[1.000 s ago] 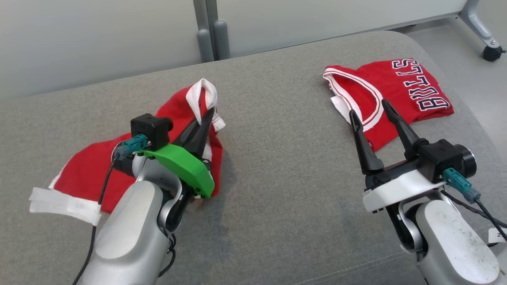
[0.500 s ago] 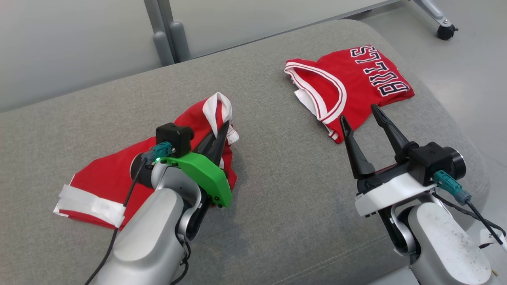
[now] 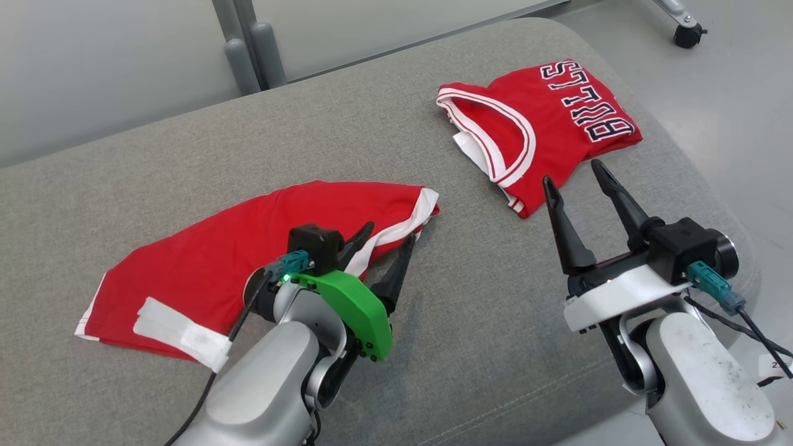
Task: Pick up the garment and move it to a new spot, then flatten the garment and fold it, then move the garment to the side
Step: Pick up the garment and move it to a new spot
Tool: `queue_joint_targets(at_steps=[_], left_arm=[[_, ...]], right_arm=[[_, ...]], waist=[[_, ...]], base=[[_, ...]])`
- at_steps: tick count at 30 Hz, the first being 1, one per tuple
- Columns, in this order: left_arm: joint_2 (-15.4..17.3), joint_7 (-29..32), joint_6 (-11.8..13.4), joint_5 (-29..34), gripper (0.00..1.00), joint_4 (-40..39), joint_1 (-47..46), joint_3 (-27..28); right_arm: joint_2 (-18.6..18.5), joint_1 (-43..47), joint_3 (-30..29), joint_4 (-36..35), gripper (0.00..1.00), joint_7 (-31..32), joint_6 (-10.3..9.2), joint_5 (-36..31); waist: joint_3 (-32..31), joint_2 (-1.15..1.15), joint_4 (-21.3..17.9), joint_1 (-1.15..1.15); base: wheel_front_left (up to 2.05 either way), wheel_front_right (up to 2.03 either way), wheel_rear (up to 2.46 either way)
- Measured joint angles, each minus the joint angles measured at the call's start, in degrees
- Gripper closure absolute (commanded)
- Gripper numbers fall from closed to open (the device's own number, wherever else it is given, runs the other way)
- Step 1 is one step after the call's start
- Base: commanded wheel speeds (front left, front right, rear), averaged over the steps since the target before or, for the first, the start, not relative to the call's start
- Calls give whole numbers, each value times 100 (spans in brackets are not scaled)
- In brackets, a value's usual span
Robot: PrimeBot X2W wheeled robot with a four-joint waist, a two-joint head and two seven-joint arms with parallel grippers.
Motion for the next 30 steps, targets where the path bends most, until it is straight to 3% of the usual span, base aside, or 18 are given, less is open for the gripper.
queue_joint_targets(at_steps=[19,30], left_arm=[[25,-476,253,722,0,604,182,-628],[40,-544,370,754,0,995,435,-622]], right_arm=[[-87,44,-260,143,0,-49,-57,96],[19,40,-99,140,0,-49,1,96]], waist=[[-102,0,632,0],[-33,0,528,0]], base=[[0,0,0],[0,0,0]])
